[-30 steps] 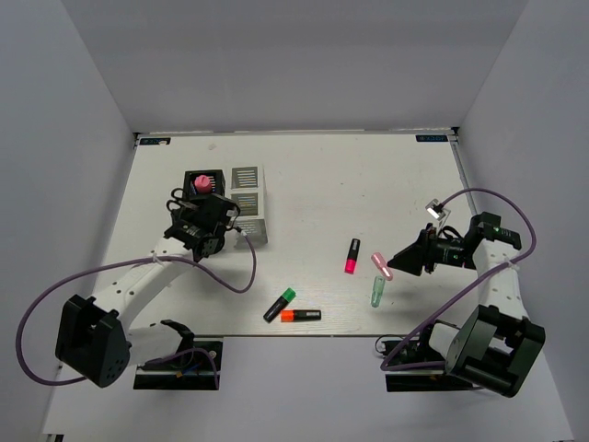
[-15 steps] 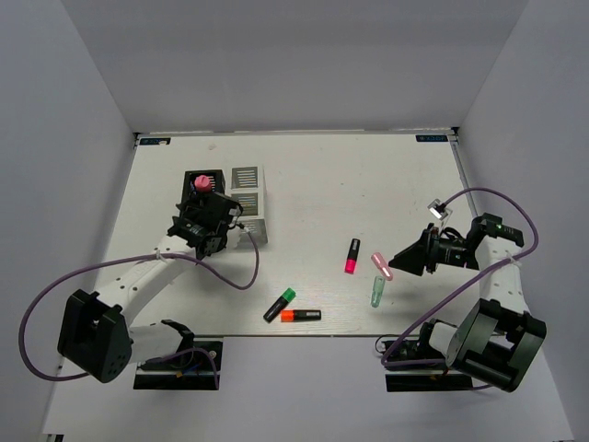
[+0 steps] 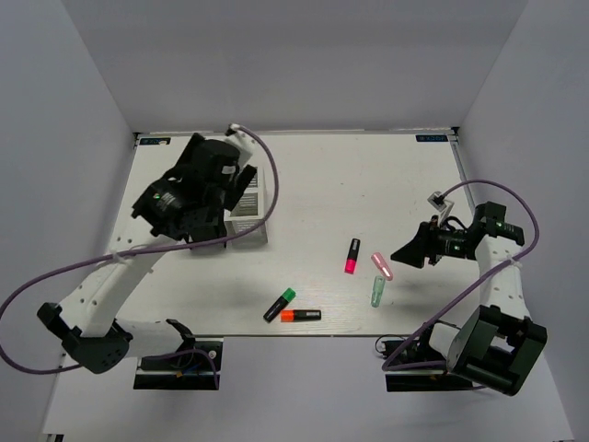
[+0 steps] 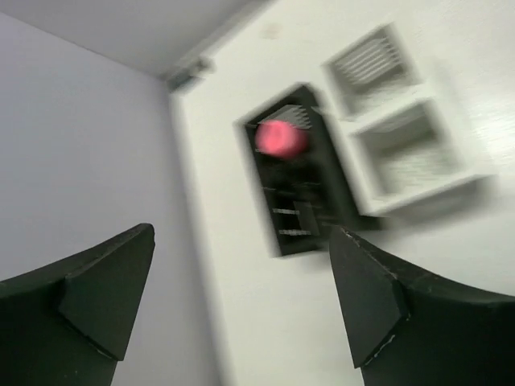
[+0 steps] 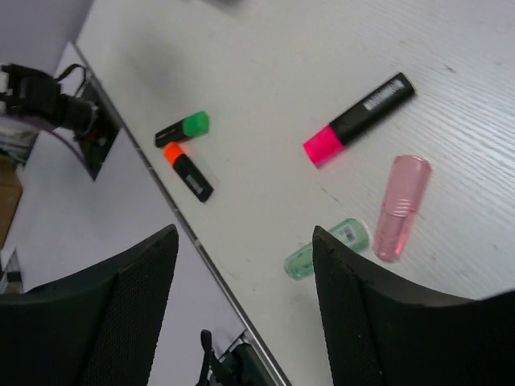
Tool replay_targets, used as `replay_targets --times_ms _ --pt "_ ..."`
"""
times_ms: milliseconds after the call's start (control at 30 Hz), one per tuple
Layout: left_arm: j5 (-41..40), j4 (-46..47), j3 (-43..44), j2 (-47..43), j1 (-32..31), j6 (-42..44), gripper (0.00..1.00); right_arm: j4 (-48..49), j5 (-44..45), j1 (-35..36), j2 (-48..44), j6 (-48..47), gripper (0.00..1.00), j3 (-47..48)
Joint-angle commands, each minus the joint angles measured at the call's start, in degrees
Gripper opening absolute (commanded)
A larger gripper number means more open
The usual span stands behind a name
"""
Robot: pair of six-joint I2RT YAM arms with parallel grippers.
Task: Sort the stationery into containers
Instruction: Place the stationery in the storage box, then move the storage box to the center of the board.
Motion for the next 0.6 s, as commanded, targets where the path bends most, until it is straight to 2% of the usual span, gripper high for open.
replay_targets --times_ms 0,33,67,100,133,200,233,267,300,367,433,567 --pt "24.04 -15.73 1.79 -2.14 4.10 -30.60 1.00 14.78 8.73 1.79 -2.49 14.86 0.71 0.45" --pt "26.12 -14.42 -0.30 -2.67 5.33 -33.16 0.95 16.55 10.14 2.23 -2.32 17.31 0.64 1.05" --pt "28.06 -13.63 -2.58 -3.28 6.04 -34.40 0.51 16.92 12.85 2.84 -1.80 18.38 0.55 2.11" --pt "31.73 -11.70 -3.48 -4.33 7.27 -35.37 0.24 16.92 13.14 3.20 -1.27 20.13 0.32 3.16" --pt "31.77 -10.64 -4.88 -4.60 7.19 -35.99 0.01 16.66 13.05 3.72 -0.39 20.67 0.22 4.04" --pt "32.38 -7.84 -8.56 -5.31 7.37 -35.74 0.00 17.27 12.62 4.34 0.58 22.51 0.08 4.31" --pt "34.03 -5.64 -9.71 -5.66 7.80 -34.95 0.00 17.54 12.44 4.69 0.49 23.05 0.08 3.88" --pt "35.62 -4.84 -12.16 -5.75 8.07 -34.86 0.10 17.71 12.53 4.96 0.67 23.14 0.08 3.70" --pt "36.33 -4.05 -12.71 -5.66 8.85 -34.85 0.15 18.06 13.05 5.31 0.32 23.23 0.11 3.44" --pt "40.02 -1.15 -14.63 -5.05 10.79 -35.38 0.15 18.42 13.58 5.49 -0.03 23.31 0.13 2.12" --pt "45.96 3.75 -16.31 -4.44 13.42 -35.56 0.01 19.03 14.19 5.75 -0.03 23.14 0.13 1.59" --pt "49.25 10.53 -19.04 -2.24 15.63 -36.61 0.01 18.59 13.76 6.01 0.40 22.88 0.15 1.24"
